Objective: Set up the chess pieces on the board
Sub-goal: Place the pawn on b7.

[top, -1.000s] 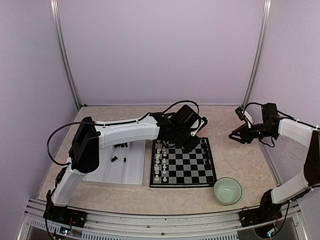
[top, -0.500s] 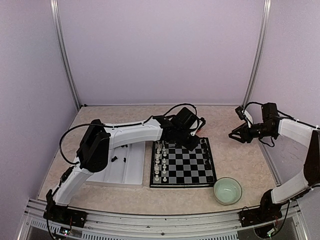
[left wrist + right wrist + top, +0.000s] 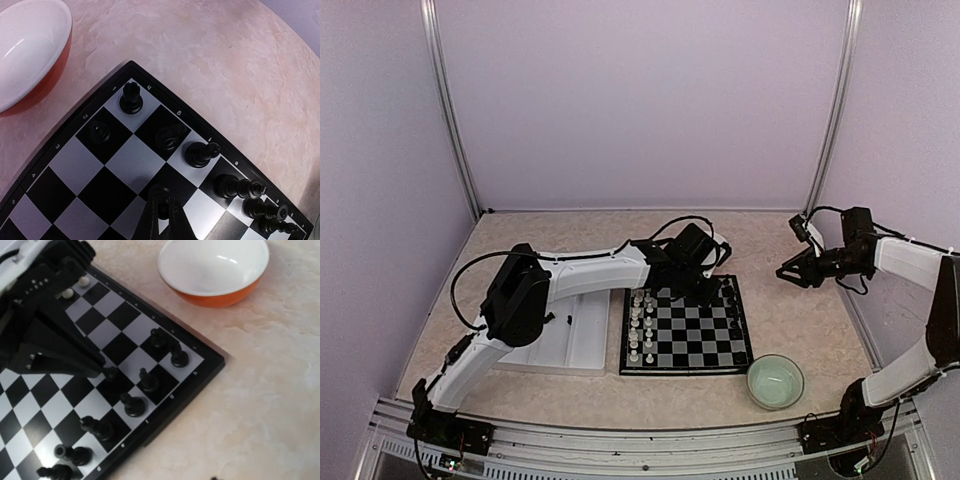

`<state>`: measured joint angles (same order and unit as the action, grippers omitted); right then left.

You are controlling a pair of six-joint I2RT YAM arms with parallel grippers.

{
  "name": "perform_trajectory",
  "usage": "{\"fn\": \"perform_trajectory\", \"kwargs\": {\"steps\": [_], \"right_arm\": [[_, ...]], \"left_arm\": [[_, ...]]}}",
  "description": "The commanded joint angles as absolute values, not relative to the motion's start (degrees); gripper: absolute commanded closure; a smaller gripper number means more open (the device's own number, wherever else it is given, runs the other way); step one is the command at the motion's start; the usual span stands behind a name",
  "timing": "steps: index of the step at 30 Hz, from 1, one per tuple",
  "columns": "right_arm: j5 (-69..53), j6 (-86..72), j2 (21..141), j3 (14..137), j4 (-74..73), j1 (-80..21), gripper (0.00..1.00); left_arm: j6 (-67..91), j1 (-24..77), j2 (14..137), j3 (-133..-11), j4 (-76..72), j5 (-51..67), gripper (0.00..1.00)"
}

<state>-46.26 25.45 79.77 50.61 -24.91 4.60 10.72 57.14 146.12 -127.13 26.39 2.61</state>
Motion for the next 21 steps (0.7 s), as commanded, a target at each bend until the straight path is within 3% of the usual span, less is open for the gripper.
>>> {"fn": "perform_trajectory", "kwargs": {"steps": [1,21], "right_arm": [[-47.6,25.9,80.2,50.2,-24.8,4.6,0.58],[-48.9,26.2,81.1,50.4,-25.1,4.6,0.58]], "left_arm": [[12.1,56.8,147.8,-129.2,24.7,2.6,0.99],[15.8,55.8,149.8,-130.0,22.3,1.8,0.96]]}}
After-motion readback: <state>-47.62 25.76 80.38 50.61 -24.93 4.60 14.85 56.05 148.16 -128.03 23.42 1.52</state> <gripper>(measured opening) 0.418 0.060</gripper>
